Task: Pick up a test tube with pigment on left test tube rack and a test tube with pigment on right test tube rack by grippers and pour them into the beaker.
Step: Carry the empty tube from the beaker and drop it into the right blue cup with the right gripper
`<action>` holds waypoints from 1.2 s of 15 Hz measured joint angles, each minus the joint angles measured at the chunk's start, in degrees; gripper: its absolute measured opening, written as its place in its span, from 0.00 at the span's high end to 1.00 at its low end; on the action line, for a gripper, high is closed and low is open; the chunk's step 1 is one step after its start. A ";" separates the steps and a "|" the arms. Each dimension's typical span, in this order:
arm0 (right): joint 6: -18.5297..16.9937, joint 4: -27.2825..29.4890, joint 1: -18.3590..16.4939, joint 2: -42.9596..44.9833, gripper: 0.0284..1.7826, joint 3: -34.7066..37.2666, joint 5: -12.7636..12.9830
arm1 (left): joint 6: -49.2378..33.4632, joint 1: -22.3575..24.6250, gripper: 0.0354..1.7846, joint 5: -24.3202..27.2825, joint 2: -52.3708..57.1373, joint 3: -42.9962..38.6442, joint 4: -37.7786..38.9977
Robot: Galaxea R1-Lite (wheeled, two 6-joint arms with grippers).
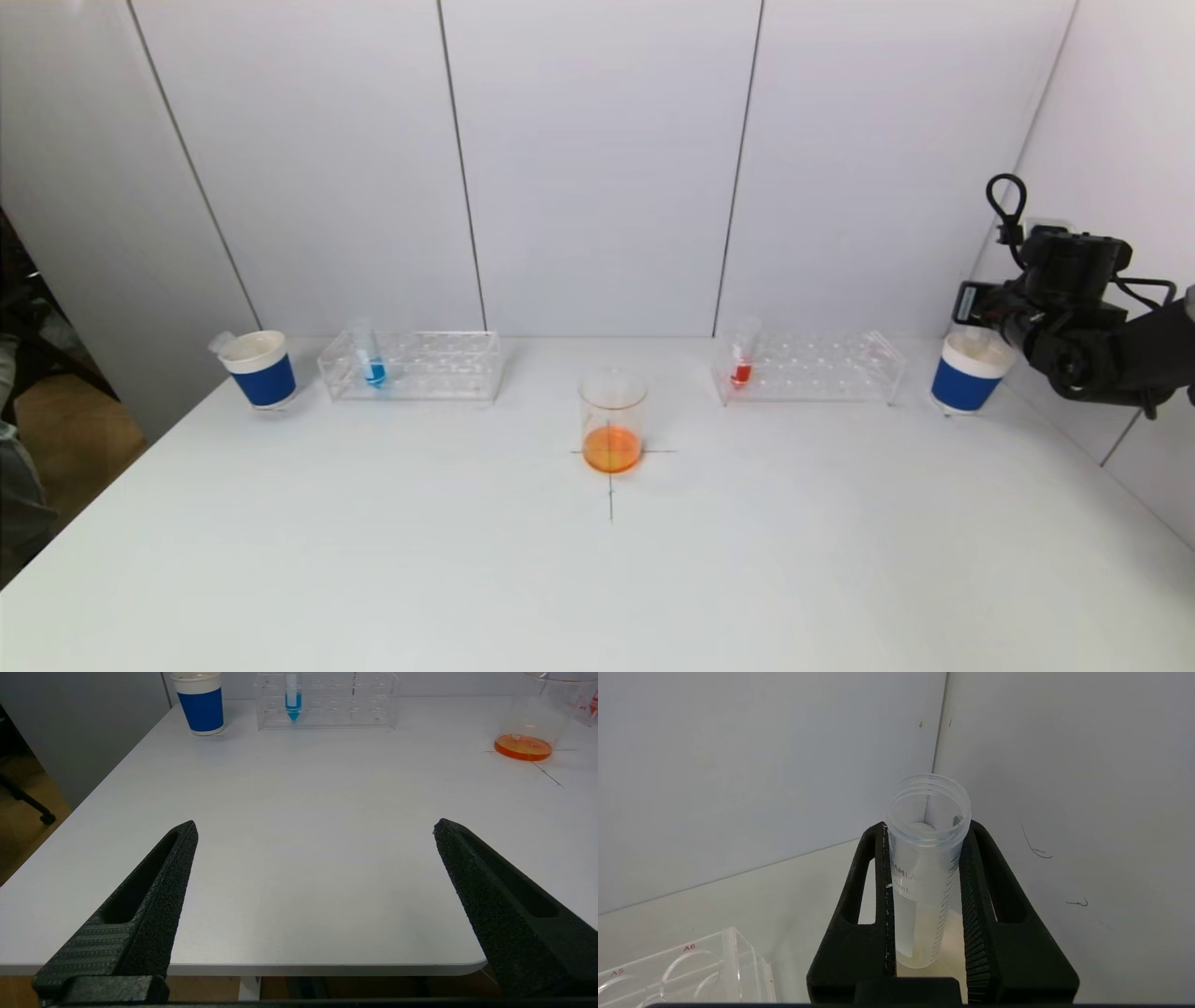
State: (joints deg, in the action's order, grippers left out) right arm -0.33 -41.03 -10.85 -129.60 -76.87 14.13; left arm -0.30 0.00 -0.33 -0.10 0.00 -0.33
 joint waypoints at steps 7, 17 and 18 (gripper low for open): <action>0.22 -8.05 -0.17 0.29 0.75 8.27 0.01 | -0.02 0.00 0.01 0.00 0.00 0.00 0.00; 0.17 -8.85 -1.11 1.29 0.75 11.08 -0.05 | -0.02 0.00 0.01 0.00 0.00 0.00 0.00; 0.15 -8.85 -1.11 1.35 0.75 11.12 -0.05 | -0.02 0.00 0.01 0.02 0.00 0.00 0.00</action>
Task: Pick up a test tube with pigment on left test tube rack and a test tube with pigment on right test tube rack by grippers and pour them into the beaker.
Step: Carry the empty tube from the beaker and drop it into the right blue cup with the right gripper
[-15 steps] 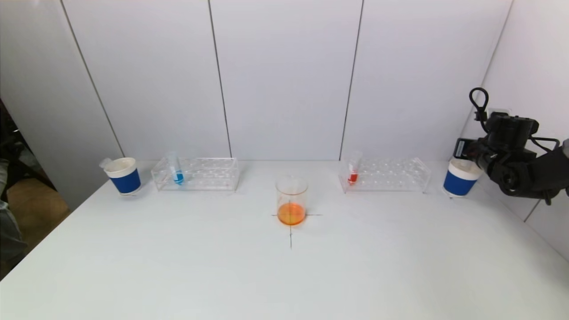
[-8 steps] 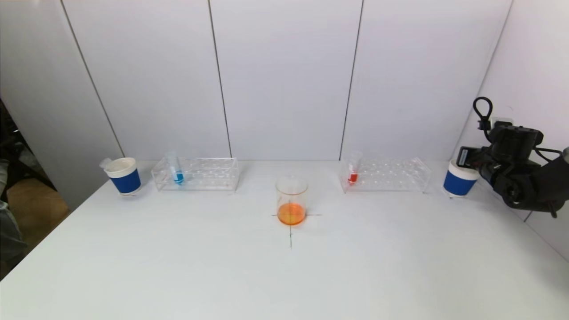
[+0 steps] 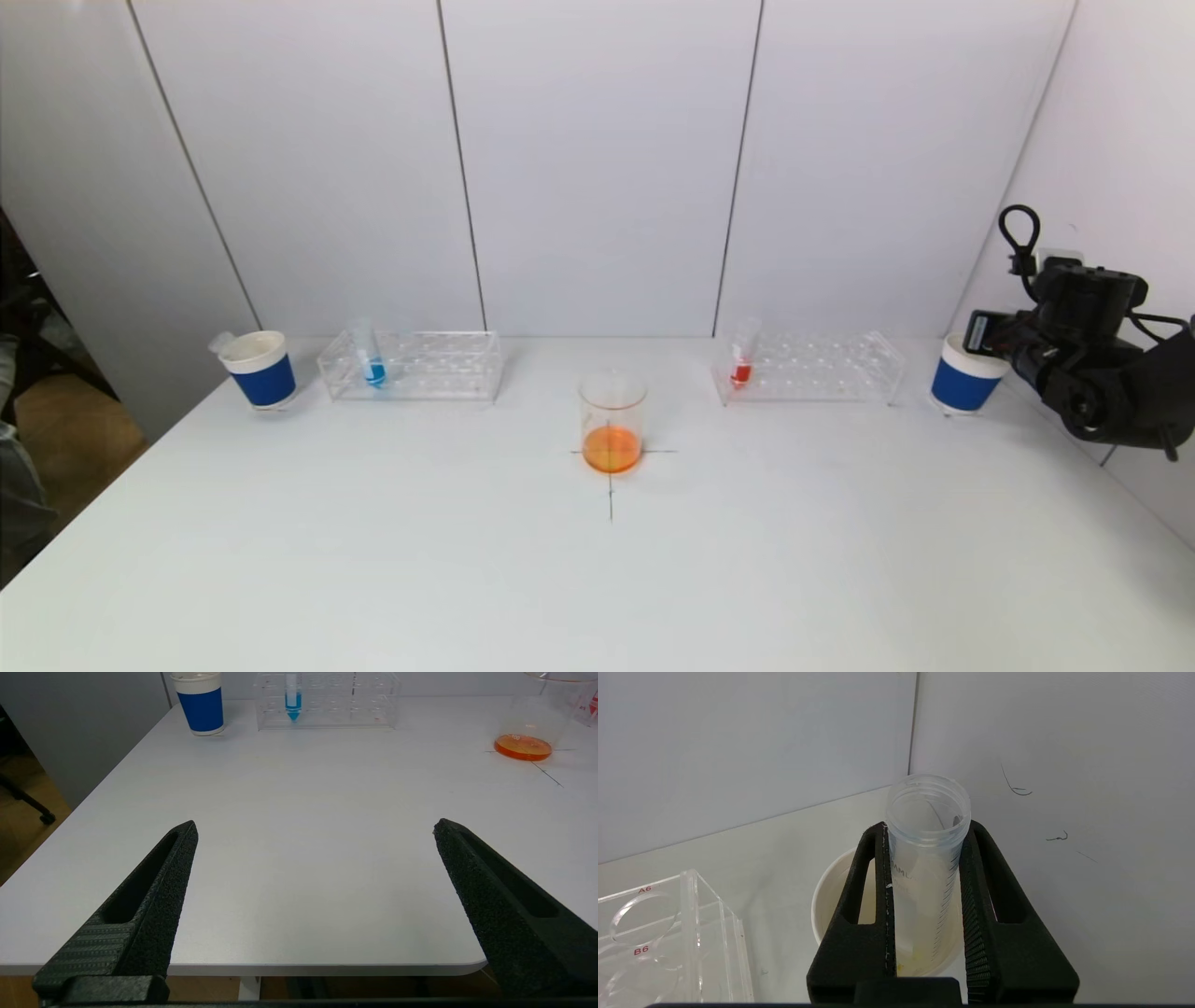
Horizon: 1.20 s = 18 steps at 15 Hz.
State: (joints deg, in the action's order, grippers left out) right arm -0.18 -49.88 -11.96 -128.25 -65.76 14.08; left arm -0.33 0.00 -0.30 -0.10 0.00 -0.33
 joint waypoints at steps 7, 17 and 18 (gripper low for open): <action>0.02 0.00 0.00 0.07 0.75 0.52 -0.69 | 0.00 0.00 0.01 -0.02 0.00 0.00 0.00; -1.22 0.02 0.00 0.49 0.30 0.99 -1.27 | 0.02 0.00 0.01 0.00 0.00 0.00 0.00; -1.22 0.07 0.00 0.51 0.21 0.96 -1.24 | 0.00 0.00 0.01 0.00 0.00 0.00 0.00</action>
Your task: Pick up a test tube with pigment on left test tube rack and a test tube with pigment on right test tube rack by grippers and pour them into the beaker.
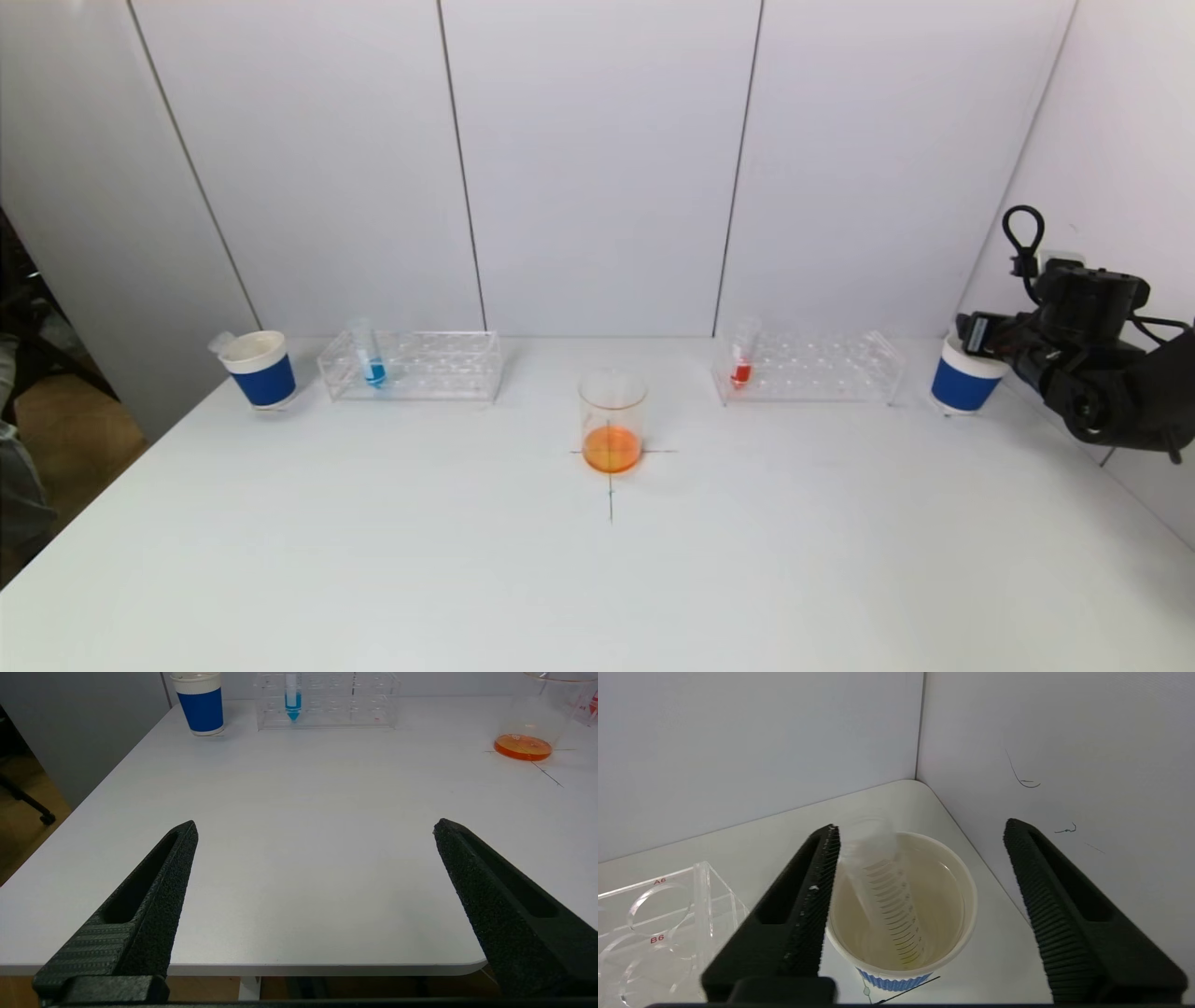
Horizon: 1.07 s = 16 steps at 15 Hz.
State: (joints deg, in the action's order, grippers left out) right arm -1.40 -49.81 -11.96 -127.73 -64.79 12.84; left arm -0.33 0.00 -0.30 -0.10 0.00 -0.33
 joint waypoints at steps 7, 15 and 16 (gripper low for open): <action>-0.07 -0.05 -0.05 0.09 0.01 -0.06 -0.07 | 0.00 0.00 0.01 0.00 0.00 0.00 -0.02; -0.52 -0.29 0.00 2.01 0.01 -0.06 -0.24 | 0.02 0.00 0.01 0.00 0.00 0.00 0.00; -0.91 0.17 0.00 2.49 0.01 -0.06 -0.27 | 0.02 0.00 0.01 -0.02 0.00 0.00 -0.02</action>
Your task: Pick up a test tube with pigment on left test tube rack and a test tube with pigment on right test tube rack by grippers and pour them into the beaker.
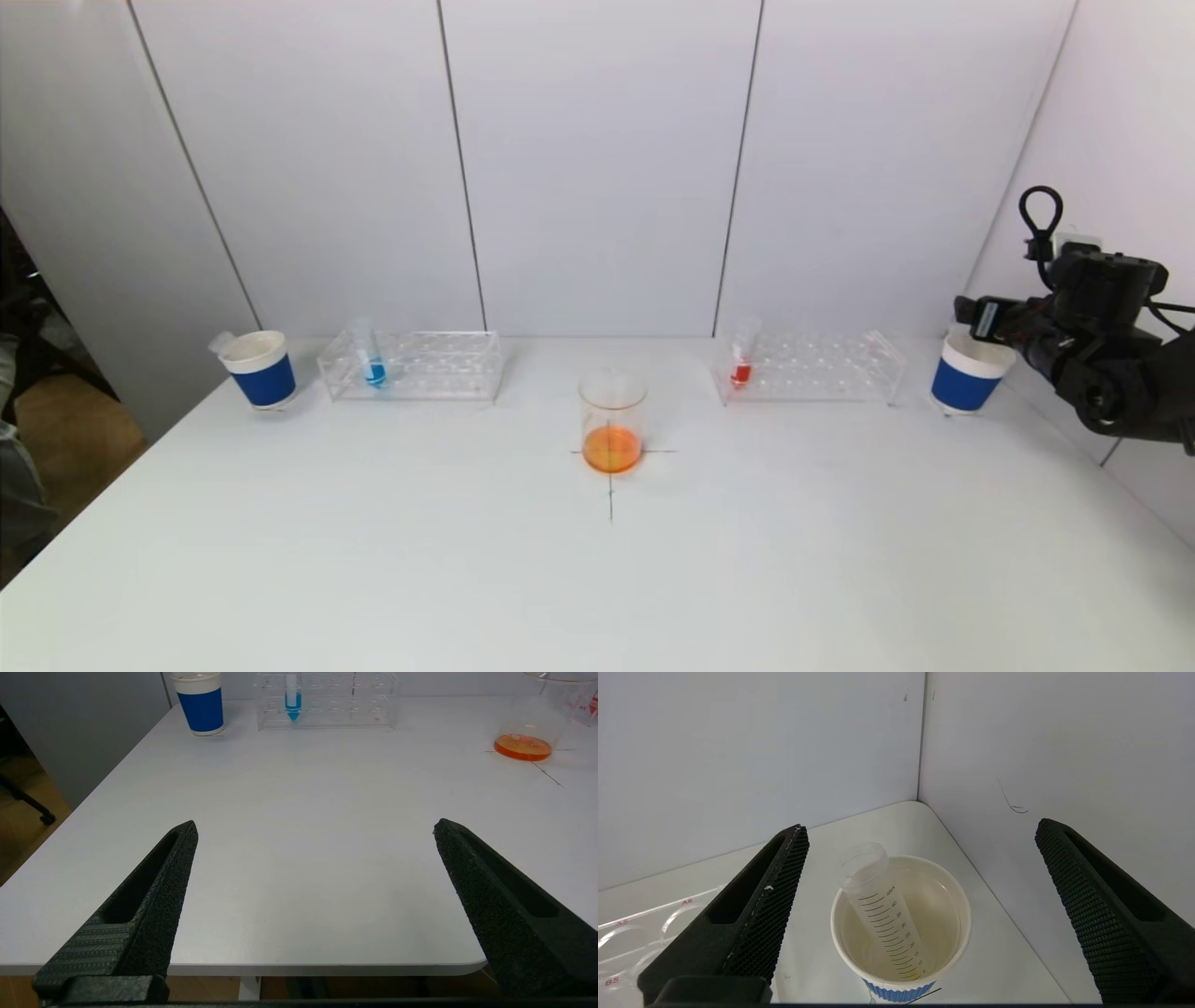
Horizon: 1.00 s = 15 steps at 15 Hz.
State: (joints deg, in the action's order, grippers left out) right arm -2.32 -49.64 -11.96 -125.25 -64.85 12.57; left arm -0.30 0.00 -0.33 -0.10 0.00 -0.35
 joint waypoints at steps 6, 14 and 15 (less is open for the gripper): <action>-0.22 1.22 0.35 3.41 0.01 0.44 -0.11 | 0.00 0.00 0.01 0.02 0.00 0.00 0.02; -0.22 2.26 2.95 12.43 0.01 6.07 -0.06 | 0.00 0.00 0.01 0.00 0.00 0.00 0.00; -0.18 2.01 4.08 14.45 0.01 8.02 -0.04 | 0.00 0.00 0.01 0.02 0.00 0.00 0.02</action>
State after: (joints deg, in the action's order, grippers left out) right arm -2.50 -47.63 -7.88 -110.80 -56.83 12.53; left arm -0.30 0.00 -0.30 -0.10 0.00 -0.33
